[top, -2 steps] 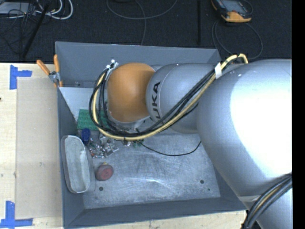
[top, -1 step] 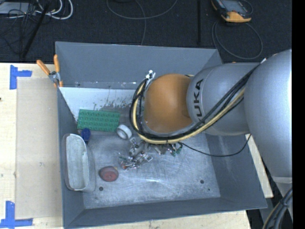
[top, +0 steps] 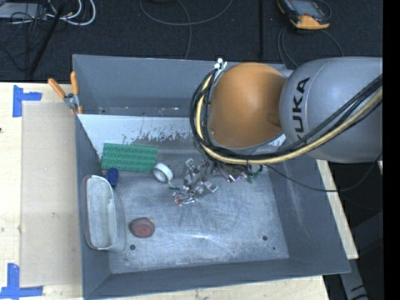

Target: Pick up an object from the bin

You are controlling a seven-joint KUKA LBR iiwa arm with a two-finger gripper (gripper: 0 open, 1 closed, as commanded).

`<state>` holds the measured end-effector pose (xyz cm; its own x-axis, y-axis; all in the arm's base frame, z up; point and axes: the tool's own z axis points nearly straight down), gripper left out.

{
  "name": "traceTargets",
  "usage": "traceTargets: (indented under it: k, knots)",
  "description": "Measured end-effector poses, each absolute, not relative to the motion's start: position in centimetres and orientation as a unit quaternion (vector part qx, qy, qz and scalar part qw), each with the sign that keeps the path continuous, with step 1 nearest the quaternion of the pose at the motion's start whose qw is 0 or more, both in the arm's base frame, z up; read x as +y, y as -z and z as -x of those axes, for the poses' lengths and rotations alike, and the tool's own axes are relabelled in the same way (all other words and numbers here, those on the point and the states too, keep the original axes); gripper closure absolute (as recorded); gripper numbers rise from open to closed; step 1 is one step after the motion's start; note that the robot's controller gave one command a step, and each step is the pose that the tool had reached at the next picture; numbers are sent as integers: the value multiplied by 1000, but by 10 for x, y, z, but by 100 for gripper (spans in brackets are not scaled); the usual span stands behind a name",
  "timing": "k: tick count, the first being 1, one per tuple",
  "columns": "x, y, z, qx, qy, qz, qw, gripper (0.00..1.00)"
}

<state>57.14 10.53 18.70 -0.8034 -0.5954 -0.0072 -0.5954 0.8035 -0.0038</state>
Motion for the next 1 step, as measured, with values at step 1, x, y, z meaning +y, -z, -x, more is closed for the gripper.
traceTargets:
  k: [1]
  knots:
    - [103,-228,-563,939,0,343,3,100]
